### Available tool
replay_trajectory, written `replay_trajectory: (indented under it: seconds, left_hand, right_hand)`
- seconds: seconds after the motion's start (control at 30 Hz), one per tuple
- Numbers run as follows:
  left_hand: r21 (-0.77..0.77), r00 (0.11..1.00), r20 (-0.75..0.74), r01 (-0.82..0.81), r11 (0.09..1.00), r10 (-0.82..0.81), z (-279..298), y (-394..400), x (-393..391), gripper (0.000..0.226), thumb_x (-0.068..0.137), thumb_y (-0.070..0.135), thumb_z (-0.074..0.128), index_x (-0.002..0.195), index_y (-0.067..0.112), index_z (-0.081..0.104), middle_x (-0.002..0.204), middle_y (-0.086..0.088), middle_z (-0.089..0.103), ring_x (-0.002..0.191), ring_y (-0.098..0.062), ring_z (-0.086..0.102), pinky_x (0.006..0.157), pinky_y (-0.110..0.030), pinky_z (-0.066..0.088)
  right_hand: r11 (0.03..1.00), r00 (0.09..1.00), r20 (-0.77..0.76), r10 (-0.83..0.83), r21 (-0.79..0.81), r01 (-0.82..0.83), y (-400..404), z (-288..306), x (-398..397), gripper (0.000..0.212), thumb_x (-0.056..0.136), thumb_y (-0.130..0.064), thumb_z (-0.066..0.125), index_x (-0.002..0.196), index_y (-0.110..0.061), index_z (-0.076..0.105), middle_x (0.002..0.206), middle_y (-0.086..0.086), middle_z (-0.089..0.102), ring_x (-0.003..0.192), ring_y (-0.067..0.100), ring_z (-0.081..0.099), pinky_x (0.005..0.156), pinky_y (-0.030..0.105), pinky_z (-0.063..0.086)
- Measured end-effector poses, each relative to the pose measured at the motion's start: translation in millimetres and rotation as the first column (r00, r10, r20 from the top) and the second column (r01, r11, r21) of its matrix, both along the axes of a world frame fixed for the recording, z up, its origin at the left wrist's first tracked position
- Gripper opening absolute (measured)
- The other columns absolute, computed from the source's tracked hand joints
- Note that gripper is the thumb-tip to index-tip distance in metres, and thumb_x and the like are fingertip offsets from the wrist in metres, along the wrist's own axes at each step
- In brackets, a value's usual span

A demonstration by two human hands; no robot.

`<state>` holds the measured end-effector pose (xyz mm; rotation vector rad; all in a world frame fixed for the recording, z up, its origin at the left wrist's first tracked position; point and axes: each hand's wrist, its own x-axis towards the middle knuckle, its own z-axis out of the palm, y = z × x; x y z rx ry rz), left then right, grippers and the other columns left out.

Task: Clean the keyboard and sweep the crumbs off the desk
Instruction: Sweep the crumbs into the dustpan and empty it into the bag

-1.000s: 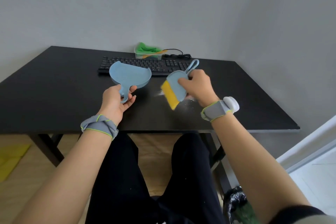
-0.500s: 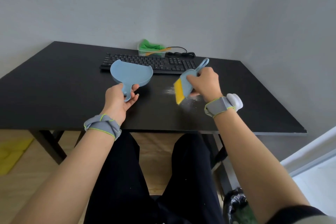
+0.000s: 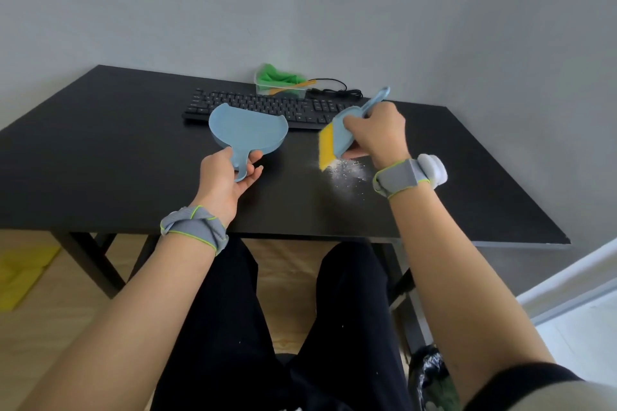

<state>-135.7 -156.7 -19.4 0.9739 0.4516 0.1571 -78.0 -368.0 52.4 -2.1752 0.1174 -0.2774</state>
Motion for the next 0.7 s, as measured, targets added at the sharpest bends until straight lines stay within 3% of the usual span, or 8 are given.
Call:
replay_trajectory:
  seconds: [0.1, 0.2, 0.3, 0.4, 0.47, 0.53, 0.63, 0.7]
  left_hand:
    - [0.014, 1.0, -0.005, -0.001, 1.0, 0.001, -1, 0, 1, 0.029, 0.097, 0.004, 0.035, 0.104, 0.001, 0.063, 0.09, -0.02, 0.058, 0.047, -0.007, 0.061, 0.058, -0.025, 0.056]
    - [0.027, 1.0, -0.011, 0.006, 1.0, -0.006, 1, -2, 0, 0.031, 0.098, 0.005, 0.035, 0.115, 0.001, 0.061, 0.082, -0.017, 0.064, 0.047, -0.007, 0.059, 0.059, -0.026, 0.056]
    - [0.044, 1.0, -0.021, 0.022, 0.999, -0.021, 4, -3, -1, 0.03, 0.098, 0.005, 0.036, 0.113, 0.001, 0.062, 0.073, -0.013, 0.068, 0.053, -0.01, 0.058, 0.06, -0.027, 0.057]
    - [0.047, 0.999, -0.032, 0.031, 0.998, -0.03, 5, -7, -2, 0.03, 0.099, 0.006, 0.035, 0.112, 0.003, 0.062, 0.072, -0.011, 0.069, 0.055, -0.011, 0.055, 0.059, -0.026, 0.057]
    - [0.042, 0.999, -0.028, 0.032, 0.999, -0.031, 5, -9, -2, 0.029, 0.099, 0.006, 0.035, 0.109, 0.003, 0.063, 0.07, -0.011, 0.069, 0.058, -0.012, 0.056, 0.059, -0.027, 0.057]
    - [0.039, 0.999, -0.027, 0.037, 0.999, -0.036, 5, -10, -2, 0.028, 0.099, 0.006, 0.035, 0.104, 0.005, 0.063, 0.064, -0.009, 0.069, 0.064, -0.014, 0.057, 0.059, -0.027, 0.057]
    - [0.057, 0.999, -0.017, 0.045, 0.997, -0.044, 4, -10, -3, 0.027, 0.099, 0.007, 0.036, 0.1, 0.006, 0.063, 0.068, -0.011, 0.069, 0.058, -0.012, 0.059, 0.06, -0.027, 0.057]
    - [0.062, 0.999, -0.005, 0.049, 0.997, -0.048, 3, -9, -3, 0.027, 0.102, 0.013, 0.035, 0.099, 0.006, 0.061, 0.075, -0.014, 0.069, 0.049, -0.01, 0.056, 0.061, -0.028, 0.056]
  right_hand:
    - [0.995, 0.995, -0.066, 0.077, -0.056, -0.08, 31, -12, -3, 0.016, 0.083, -0.019, 0.06, 0.075, -0.006, 0.055, 0.08, 0.01, 0.07, 0.065, 0.025, 0.073, 0.052, 0.03, 0.059]
    - [0.976, 0.99, -0.105, 0.092, -0.187, -0.111, 43, -24, -9, 0.023, 0.088, -0.015, 0.057, 0.071, -0.009, 0.045, 0.066, 0.003, 0.057, 0.049, 0.017, 0.061, 0.033, 0.016, 0.037]
    - [0.928, 0.997, -0.076, -0.025, -0.374, -0.005, 24, -14, -8, 0.018, 0.087, -0.012, 0.057, 0.075, -0.008, 0.045, 0.063, 0.002, 0.054, 0.051, 0.016, 0.057, 0.042, 0.018, 0.043]
    - [0.956, 1.0, 0.006, -0.005, -0.294, 0.006, 17, -4, -5, 0.017, 0.086, -0.014, 0.057, 0.075, -0.009, 0.046, 0.069, 0.002, 0.055, 0.065, 0.019, 0.064, 0.056, 0.025, 0.048]
    - [0.972, 0.996, -0.015, 0.09, -0.215, -0.091, 21, -8, -6, 0.028, 0.089, -0.014, 0.058, 0.068, -0.013, 0.04, 0.064, 0.0, 0.049, 0.045, 0.004, 0.059, 0.041, 0.016, 0.04]
    - [0.969, 0.985, -0.108, 0.132, -0.193, -0.151, 21, -20, -4, 0.03, 0.089, -0.012, 0.056, 0.066, -0.014, 0.037, 0.062, 0.004, 0.051, 0.038, 0.007, 0.058, 0.034, 0.013, 0.035]
    - [0.972, 0.996, -0.088, 0.028, -0.231, -0.048, -5, -26, 4, 0.022, 0.083, -0.016, 0.058, 0.066, -0.011, 0.044, 0.065, 0.005, 0.055, 0.058, 0.018, 0.06, 0.046, 0.021, 0.044]
    - [0.996, 0.998, -0.065, 0.0, -0.094, -0.006, -27, -17, 10, 0.016, 0.08, -0.017, 0.061, 0.071, -0.006, 0.054, 0.074, 0.008, 0.063, 0.066, 0.022, 0.068, 0.054, 0.033, 0.058]
